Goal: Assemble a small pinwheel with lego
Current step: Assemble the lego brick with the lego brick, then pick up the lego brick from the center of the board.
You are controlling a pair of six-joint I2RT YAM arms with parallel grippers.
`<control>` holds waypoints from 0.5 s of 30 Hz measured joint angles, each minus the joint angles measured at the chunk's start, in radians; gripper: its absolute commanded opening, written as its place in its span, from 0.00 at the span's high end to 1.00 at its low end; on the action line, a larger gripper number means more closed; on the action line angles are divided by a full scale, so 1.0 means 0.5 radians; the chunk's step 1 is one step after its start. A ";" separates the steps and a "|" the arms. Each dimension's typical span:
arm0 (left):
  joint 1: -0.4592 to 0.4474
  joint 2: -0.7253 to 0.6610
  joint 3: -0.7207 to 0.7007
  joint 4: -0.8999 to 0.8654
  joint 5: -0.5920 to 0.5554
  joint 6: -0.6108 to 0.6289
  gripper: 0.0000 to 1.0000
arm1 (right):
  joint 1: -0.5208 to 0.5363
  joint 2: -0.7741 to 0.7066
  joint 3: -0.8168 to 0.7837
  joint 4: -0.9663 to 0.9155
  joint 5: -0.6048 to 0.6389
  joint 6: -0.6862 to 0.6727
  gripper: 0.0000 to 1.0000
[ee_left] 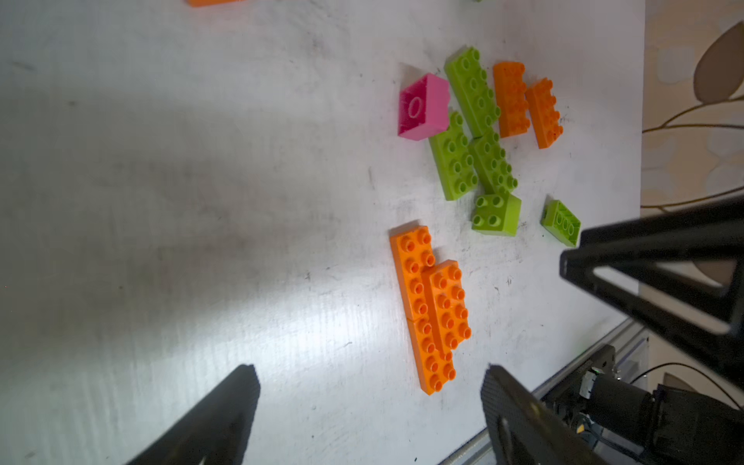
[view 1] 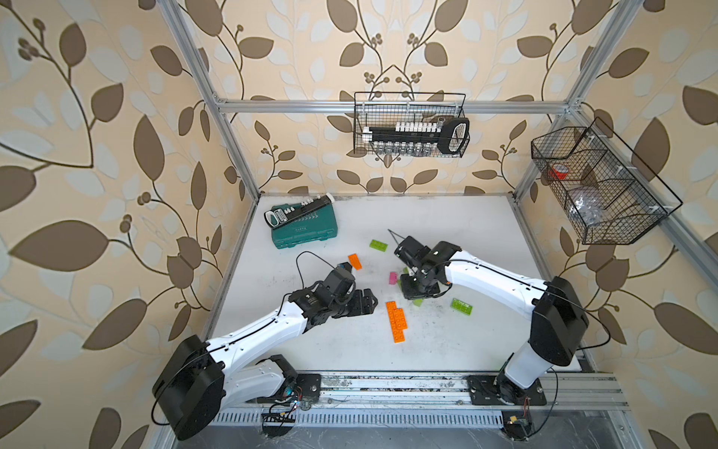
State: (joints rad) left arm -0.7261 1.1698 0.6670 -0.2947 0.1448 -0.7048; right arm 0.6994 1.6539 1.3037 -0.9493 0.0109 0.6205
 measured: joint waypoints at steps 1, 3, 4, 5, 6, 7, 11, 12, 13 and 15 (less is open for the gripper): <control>-0.035 0.070 0.054 0.010 -0.015 0.019 0.10 | -0.087 -0.012 -0.002 -0.003 0.005 -0.040 0.63; -0.082 0.201 0.139 0.033 -0.028 0.050 0.10 | -0.224 -0.013 -0.002 -0.002 0.011 -0.107 0.59; -0.095 0.272 0.174 0.056 -0.028 0.060 0.11 | -0.290 -0.006 -0.002 -0.003 0.014 -0.143 0.58; -0.101 0.336 0.203 0.076 -0.024 0.069 0.11 | -0.349 0.003 -0.002 -0.004 0.014 -0.179 0.57; -0.103 0.387 0.227 0.085 -0.022 0.075 0.11 | -0.392 0.014 0.000 -0.005 0.013 -0.203 0.57; -0.104 0.443 0.256 0.094 -0.022 0.082 0.11 | -0.443 0.037 0.005 -0.004 0.009 -0.230 0.57; -0.103 0.653 0.402 0.127 -0.012 0.105 0.11 | -0.573 0.203 0.072 -0.001 -0.015 -0.322 0.57; -0.103 0.702 0.443 0.133 -0.007 0.109 0.11 | -0.587 0.256 0.100 -0.002 -0.020 -0.342 0.57; -0.103 0.746 0.481 0.144 0.001 0.114 0.11 | -0.594 0.318 0.136 -0.002 -0.027 -0.359 0.57; -0.103 0.821 0.553 0.163 0.012 0.134 0.11 | -0.596 0.426 0.205 0.002 -0.040 -0.388 0.57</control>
State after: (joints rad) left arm -0.7776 1.5803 0.9436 -0.2131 0.1509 -0.6376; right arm 0.4015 1.8668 1.4063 -0.9482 -0.0090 0.4263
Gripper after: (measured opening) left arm 0.886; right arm 0.433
